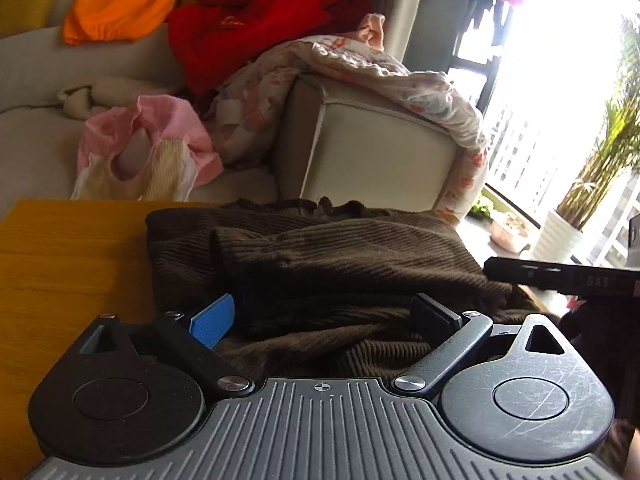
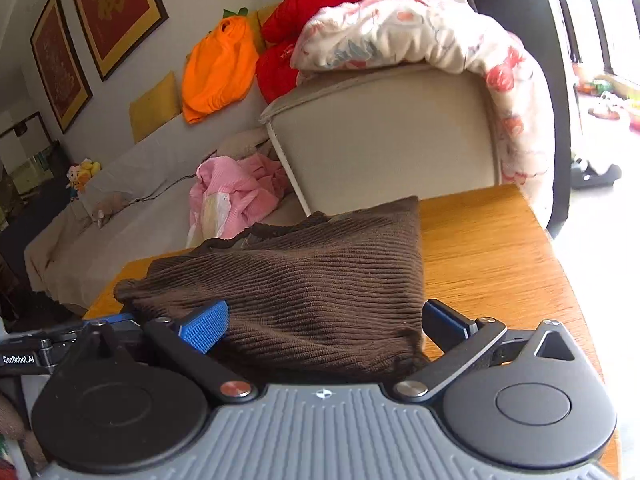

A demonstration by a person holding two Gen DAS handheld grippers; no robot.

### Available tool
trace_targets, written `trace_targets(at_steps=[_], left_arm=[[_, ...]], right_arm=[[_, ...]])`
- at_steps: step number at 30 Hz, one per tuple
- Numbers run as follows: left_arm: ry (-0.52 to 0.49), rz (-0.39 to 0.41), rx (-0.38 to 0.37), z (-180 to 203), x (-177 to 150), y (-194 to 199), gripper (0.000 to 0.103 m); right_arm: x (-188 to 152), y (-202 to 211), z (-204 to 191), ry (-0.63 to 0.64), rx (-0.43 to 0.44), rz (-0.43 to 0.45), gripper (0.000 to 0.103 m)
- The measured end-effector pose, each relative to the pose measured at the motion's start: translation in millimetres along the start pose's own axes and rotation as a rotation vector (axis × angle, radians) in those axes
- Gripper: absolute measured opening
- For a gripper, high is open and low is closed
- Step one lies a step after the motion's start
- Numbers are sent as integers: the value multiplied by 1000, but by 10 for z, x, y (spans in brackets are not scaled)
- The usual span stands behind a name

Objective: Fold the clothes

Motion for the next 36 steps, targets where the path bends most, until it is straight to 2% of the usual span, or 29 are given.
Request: trace_targets(at_steps=[2,4,8,11,17,21,26,29,32,36], left_arm=[[-49,-21,-13,146,-77,410,99],[-46,-46,-36,303,-231,805,101],[-70,-80,-13,601,-612,1357,103],[-117,-84,24,827,-864,1581,103],[-163,-153,-30,1174,-1176,1618,103],[-200,-172,-45,1338,-1263,1593,103],[-240,-180,-61,1503,-1330,1545,103],[-260,-207,-32,1498,-1401,1469,103],[-291,-234,-7,1479,-1468,1408,103],[-315,-245,2,1452,-1497,1407,103]], right_arm=[[2,473,5,129,-12,91,103],[-89,945,6,239,-25,138,103],[-525,1673,-102,393,4,94,103],[-913,1967,-242,457,24,38,103],[-1442,2031,-594,488,108,-45,103],[-1586,1941,-805,600,88,-40,103],[-1311,1896,-822,661,-91,143,103],[-1048,1958,-732,623,-165,240,103],[-945,2010,-705,578,-138,242,103],[-1177,1999,-775,623,-9,110,103]])
Point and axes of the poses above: each gripper's, at about its wrist camera, not at the fingertips, and y roughly against the way its jaws point, z to its right, x to its top, the point moved 9 cm from there along -y, roughly the way its jaws point, and after that the axes turned 11 degrees about -x, right-handed, at the moved point
